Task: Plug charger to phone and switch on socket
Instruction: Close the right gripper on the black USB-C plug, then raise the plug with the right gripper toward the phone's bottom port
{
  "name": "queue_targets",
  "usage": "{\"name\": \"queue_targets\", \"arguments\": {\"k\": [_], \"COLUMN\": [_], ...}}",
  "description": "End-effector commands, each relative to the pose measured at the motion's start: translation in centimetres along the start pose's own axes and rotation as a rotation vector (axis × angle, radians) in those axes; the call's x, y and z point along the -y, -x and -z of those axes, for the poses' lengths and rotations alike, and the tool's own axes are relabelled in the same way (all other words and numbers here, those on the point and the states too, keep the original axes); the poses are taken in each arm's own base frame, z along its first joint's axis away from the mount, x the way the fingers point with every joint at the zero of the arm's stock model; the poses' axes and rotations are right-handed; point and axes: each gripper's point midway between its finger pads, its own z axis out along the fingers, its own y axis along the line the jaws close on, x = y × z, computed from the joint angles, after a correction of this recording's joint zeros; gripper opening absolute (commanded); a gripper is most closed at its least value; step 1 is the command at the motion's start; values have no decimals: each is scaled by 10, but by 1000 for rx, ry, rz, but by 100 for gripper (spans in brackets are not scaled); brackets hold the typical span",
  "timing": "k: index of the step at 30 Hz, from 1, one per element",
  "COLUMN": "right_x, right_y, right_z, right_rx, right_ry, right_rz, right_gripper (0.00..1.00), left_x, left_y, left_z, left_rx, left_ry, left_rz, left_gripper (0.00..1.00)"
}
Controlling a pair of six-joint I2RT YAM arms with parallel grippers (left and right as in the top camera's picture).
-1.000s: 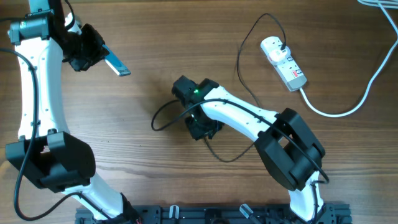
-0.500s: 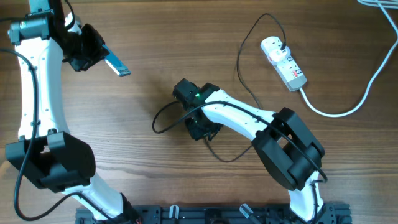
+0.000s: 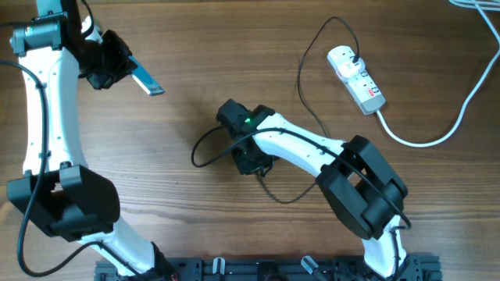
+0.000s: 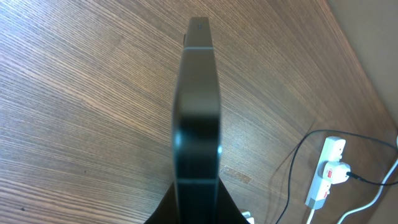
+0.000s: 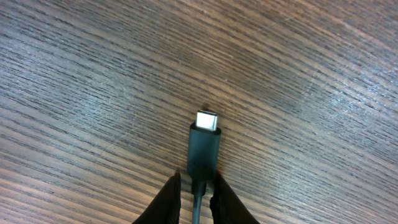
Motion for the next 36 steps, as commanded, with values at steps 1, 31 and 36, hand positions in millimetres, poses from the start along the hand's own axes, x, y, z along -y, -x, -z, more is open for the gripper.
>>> {"name": "queue_targets", "arguments": {"k": [1,31,36], "right_x": [1,-57,-59], "right_y": [-9,6,9], "right_z": [-14,239,248], "right_rx": [-33,452,475], "right_ry": [-14,402,428], "right_rz": [3,67,23], "right_gripper": [17,4,4], "left_x": [0,157,177], "left_y": [1,-77,-98], "left_z": [2,59,85], "left_rx": [7,-261,-323], "left_ry": [-4,-898,-1093], "left_rz": [10,-456,-539], "left_gripper": [4,4,4]}}
